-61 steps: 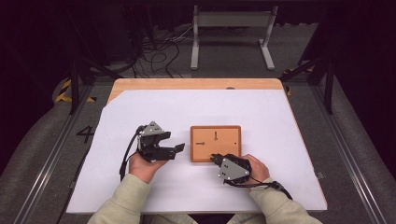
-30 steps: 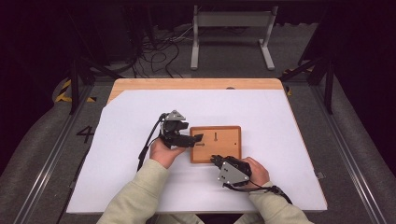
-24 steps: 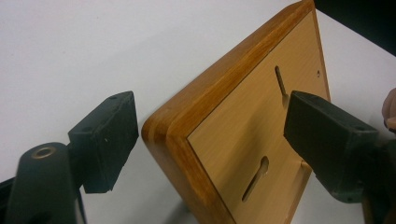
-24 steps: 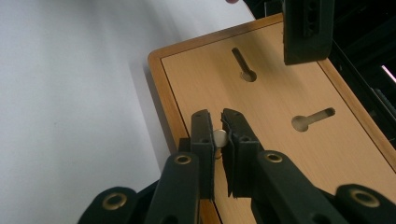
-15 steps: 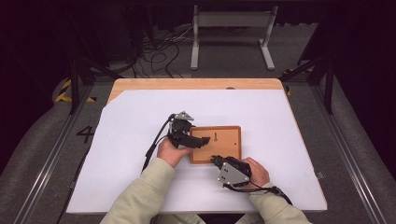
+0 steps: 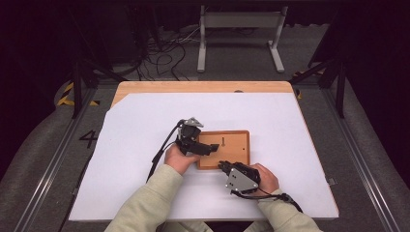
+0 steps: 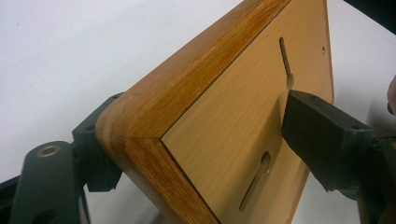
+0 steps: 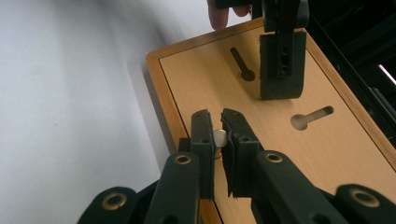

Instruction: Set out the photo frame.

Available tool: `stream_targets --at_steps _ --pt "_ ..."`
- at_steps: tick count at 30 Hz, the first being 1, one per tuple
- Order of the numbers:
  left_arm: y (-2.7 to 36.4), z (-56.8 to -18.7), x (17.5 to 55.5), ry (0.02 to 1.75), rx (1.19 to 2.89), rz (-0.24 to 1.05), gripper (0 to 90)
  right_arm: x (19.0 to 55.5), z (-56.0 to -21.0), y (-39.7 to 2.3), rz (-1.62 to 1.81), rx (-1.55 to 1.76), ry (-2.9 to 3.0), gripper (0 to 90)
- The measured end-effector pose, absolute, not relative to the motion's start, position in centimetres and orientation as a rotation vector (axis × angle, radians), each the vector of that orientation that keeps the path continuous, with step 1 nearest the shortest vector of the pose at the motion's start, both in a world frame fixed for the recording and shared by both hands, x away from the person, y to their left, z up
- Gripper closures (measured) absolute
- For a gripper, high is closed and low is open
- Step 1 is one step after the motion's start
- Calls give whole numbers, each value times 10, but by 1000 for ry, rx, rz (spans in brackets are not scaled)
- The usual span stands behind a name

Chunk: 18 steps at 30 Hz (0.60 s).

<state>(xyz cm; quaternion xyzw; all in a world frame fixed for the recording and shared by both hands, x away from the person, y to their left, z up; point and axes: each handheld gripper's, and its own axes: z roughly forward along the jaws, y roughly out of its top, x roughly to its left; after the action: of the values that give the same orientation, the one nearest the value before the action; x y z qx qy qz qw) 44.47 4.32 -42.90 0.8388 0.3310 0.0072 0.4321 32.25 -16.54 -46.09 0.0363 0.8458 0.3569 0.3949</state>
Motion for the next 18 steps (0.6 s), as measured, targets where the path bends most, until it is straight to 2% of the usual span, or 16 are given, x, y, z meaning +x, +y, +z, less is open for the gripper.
stream_targets --at_steps 12,18 --pt "49 -428 444 787 2066 -5 256 322 -460 -165 906 93 2148 830" --pt "53 -423 438 724 2081 18 321 320 -459 -165 897 76 2163 809"
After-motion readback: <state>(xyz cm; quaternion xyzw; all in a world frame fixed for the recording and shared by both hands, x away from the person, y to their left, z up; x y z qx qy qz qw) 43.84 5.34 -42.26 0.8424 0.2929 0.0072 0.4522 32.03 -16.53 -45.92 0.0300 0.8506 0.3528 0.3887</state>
